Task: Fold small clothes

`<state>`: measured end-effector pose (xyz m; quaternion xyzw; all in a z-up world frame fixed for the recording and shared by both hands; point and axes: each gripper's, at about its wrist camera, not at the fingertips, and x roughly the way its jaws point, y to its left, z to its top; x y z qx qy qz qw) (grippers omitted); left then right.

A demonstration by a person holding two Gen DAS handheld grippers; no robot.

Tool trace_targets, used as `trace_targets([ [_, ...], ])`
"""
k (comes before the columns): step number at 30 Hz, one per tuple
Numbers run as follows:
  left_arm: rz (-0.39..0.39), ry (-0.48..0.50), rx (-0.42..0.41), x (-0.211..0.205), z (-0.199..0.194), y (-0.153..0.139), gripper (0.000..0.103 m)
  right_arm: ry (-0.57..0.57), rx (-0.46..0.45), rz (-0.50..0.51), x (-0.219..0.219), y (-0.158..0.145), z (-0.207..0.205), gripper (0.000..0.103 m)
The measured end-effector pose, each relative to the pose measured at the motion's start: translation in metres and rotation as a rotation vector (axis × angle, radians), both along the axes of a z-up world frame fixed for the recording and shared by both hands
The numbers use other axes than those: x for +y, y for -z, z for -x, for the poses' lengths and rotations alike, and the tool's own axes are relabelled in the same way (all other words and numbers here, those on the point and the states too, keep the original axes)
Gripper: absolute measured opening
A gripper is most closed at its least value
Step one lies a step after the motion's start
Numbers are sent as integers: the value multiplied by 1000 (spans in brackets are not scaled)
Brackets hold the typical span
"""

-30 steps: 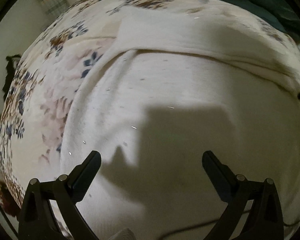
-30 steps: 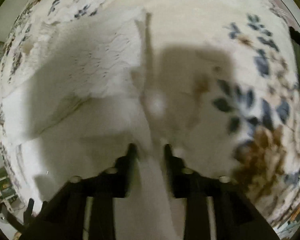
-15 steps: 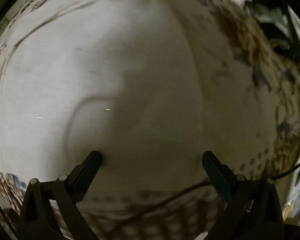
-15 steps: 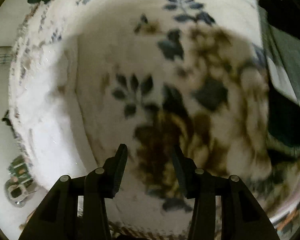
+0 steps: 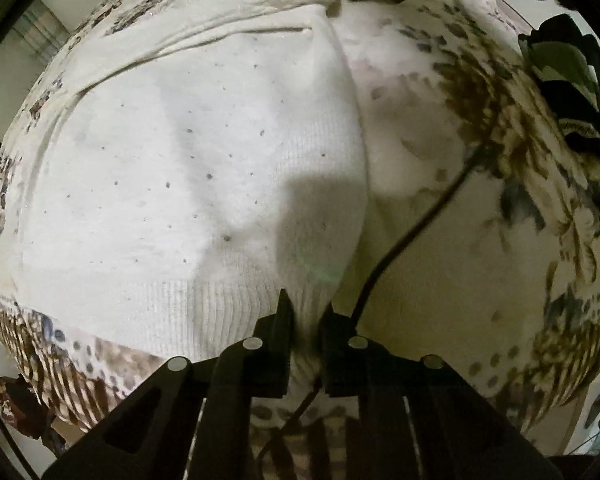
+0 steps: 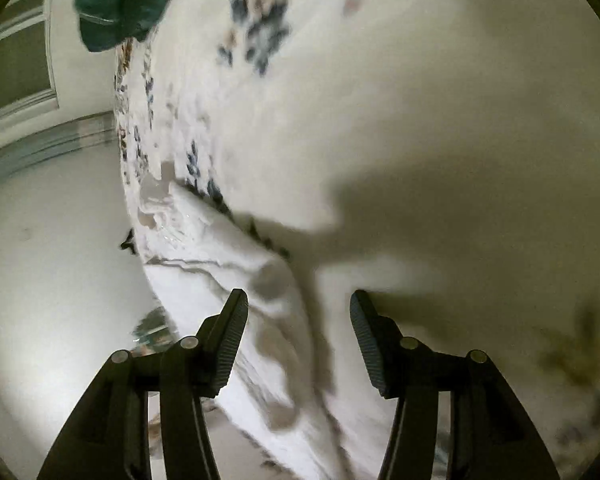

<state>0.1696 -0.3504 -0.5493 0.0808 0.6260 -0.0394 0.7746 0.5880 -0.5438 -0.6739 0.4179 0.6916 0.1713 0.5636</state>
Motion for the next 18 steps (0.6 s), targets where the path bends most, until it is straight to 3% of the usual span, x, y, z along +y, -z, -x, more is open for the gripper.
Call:
trace_targets([
  [2, -11, 12, -4, -7, -1, -4, 8, -16, -9, -6, 17, 8, -8, 13],
  [3, -17, 20, -6, -11, 1, -5, 8, -35, -17, 31, 24, 6, -12, 7],
  [6, -26, 51, -17, -19, 7, -7, 8, -19, -89, 132, 21, -14, -25, 6],
  [8, -21, 57, -15, -25, 8, -4, 8, 1, -88, 169, 5, -18, -36, 6],
  [13, 19, 24, 7, -10, 5, -8, 8, -133, -92, 236, 31, -22, -51, 6],
  [18, 105, -62, -6, 25, 2, -37, 8, -191, -118, 266, 35, -59, -46, 6],
])
